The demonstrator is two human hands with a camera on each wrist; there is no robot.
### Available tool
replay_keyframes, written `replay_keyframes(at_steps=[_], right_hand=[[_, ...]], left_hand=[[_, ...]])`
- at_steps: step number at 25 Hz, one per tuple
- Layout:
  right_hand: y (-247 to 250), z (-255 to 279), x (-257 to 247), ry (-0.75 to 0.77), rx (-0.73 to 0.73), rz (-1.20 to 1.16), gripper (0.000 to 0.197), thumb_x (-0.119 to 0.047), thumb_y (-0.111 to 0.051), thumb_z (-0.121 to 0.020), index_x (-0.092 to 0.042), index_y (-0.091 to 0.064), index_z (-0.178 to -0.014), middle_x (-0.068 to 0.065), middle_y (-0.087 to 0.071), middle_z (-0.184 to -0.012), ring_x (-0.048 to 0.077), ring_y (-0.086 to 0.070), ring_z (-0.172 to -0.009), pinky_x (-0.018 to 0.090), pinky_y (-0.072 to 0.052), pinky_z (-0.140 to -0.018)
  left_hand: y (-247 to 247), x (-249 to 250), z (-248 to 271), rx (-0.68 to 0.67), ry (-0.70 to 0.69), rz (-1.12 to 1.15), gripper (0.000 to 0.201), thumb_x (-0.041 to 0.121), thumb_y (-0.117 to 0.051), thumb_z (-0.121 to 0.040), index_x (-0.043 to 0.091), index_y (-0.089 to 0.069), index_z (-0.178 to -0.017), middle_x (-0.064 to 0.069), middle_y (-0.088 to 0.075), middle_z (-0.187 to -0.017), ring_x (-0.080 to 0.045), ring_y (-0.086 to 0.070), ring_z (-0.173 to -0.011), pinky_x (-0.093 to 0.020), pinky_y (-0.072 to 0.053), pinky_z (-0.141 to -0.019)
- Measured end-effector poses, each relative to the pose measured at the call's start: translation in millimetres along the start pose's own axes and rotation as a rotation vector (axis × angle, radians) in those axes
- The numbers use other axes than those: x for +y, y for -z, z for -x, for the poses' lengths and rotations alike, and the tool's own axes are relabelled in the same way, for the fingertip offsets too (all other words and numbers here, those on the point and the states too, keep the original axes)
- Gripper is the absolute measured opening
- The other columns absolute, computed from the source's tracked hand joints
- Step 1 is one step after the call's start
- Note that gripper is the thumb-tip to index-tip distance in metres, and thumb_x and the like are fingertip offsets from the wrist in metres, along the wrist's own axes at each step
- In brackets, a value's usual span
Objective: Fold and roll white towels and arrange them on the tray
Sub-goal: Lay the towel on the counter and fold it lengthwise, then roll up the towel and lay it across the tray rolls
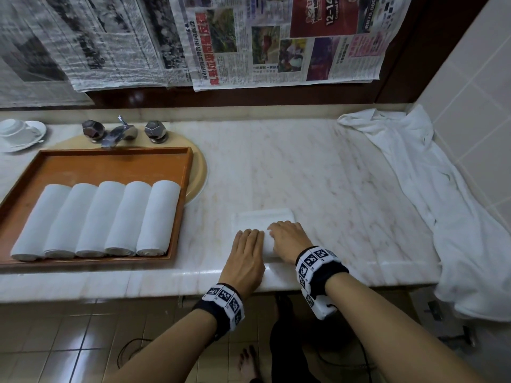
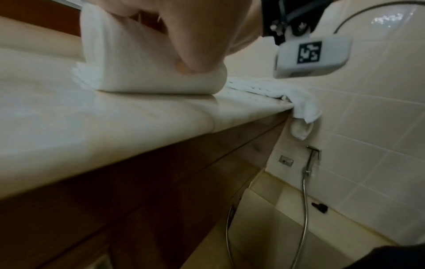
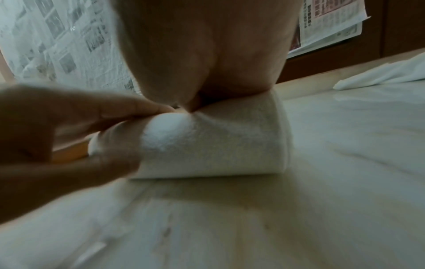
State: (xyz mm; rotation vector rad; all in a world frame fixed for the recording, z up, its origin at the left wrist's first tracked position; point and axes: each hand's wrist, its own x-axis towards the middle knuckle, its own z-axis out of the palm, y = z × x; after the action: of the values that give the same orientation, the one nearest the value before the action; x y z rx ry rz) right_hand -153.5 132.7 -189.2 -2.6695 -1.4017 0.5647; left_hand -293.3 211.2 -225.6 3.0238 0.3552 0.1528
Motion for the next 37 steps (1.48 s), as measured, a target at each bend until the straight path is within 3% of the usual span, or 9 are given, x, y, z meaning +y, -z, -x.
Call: replay_keyframes(at_steps=[3, 6, 9, 12, 15, 19, 22, 33, 37], right_hand=[[7, -7, -3, -0.014, -0.043, -0.023, 0.036, -0.011, -0.041, -0.096, -0.014, -0.05, -0.132, 0.005, -0.055, -0.131, 0.024, -0.046, -0.123, 0.037, -0.031, -0.103], [-1, 11, -6, 0.036, 0.189, -0.099, 0.037, -0.011, -0.044, -0.095, -0.012, -0.049, -0.132, 0.005, -0.05, -0.131, 0.025, -0.043, -0.123, 0.035, -0.029, -0.106], [-25, 42, -6, 0.054, 0.306, 0.045, 0.069, 0.0, -0.058, -0.073, -0.005, -0.043, -0.14, 0.011, -0.046, -0.141, 0.03, -0.039, -0.135, 0.047, -0.023, -0.118], [-26, 46, -4, -0.002, 0.102, 0.196, 0.095, -0.004, -0.059, -0.078, -0.004, -0.002, -0.153, 0.013, -0.007, -0.16, 0.029, -0.001, -0.149, 0.053, 0.003, -0.119], [-11, 27, -4, -0.023, 0.034, 0.233, 0.101, -0.017, -0.064, -0.081, -0.008, 0.007, -0.152, 0.011, -0.001, -0.159, 0.028, 0.005, -0.148, 0.052, 0.011, -0.118], [1, 6, 3, -0.005, -0.021, 0.233, 0.105, -0.031, -0.073, -0.074, -0.01, -0.005, -0.151, 0.01, -0.014, -0.155, 0.028, -0.01, -0.145, 0.049, 0.003, -0.12], [8, -8, 5, 0.003, -0.058, 0.219, 0.103, -0.038, -0.075, -0.071, -0.01, -0.012, -0.148, 0.009, -0.023, -0.151, 0.027, -0.019, -0.141, 0.048, -0.003, -0.12], [37, -57, 17, 0.013, -0.237, 0.148, 0.081, -0.047, -0.076, -0.071, -0.008, -0.039, -0.132, 0.012, -0.044, -0.13, 0.029, -0.042, -0.122, 0.039, -0.033, -0.106], [37, -62, 26, -0.055, -0.274, -0.005, 0.09, -0.059, -0.08, -0.055, -0.016, -0.044, -0.125, 0.005, -0.052, -0.121, 0.024, -0.048, -0.115, 0.04, -0.041, -0.098]], left_hand=[[12, 8, -11, -0.202, 0.096, -0.133, 0.069, 0.009, -0.053, -0.073, -0.003, -0.039, -0.14, -0.021, -0.048, -0.133, -0.039, -0.045, -0.125, -0.054, -0.029, -0.114], [24, 6, -34, -0.296, 0.123, -0.198, 0.06, 0.014, -0.052, -0.08, 0.006, -0.033, -0.136, -0.012, -0.043, -0.13, -0.032, -0.04, -0.121, -0.051, -0.024, -0.112], [33, 0, -52, -0.367, 0.137, -0.218, 0.058, 0.02, -0.061, -0.076, 0.009, -0.038, -0.128, -0.009, -0.045, -0.128, -0.03, -0.041, -0.12, -0.055, -0.025, -0.11], [40, 0, -69, -0.457, 0.156, -0.243, 0.062, 0.028, -0.066, -0.075, 0.009, -0.039, -0.127, -0.009, -0.045, -0.129, -0.031, -0.038, -0.125, -0.06, -0.022, -0.11], [41, 6, -77, -0.459, 0.187, -0.273, 0.069, 0.032, -0.067, -0.075, 0.007, -0.037, -0.133, -0.011, -0.041, -0.132, -0.031, -0.035, -0.127, -0.059, -0.021, -0.11], [32, 10, -77, -0.369, 0.187, -0.253, 0.081, 0.034, -0.071, -0.072, 0.007, -0.031, -0.137, -0.011, -0.037, -0.133, -0.031, -0.036, -0.122, -0.047, -0.025, -0.11], [31, 2, -90, -0.423, 0.179, -0.236, 0.085, 0.041, -0.076, -0.068, 0.008, -0.033, -0.134, -0.01, -0.038, -0.133, -0.029, -0.036, -0.123, -0.045, -0.028, -0.107], [31, -17, -133, -0.561, 0.23, -0.153, 0.095, 0.053, -0.081, -0.061, 0.014, -0.035, -0.134, -0.005, -0.043, -0.133, -0.027, -0.039, -0.126, -0.052, -0.03, -0.107], [33, -18, -129, -0.586, 0.259, -0.066, 0.092, 0.055, -0.078, -0.061, 0.017, -0.034, -0.132, -0.002, -0.05, -0.127, -0.024, -0.042, -0.122, -0.053, -0.03, -0.102]])
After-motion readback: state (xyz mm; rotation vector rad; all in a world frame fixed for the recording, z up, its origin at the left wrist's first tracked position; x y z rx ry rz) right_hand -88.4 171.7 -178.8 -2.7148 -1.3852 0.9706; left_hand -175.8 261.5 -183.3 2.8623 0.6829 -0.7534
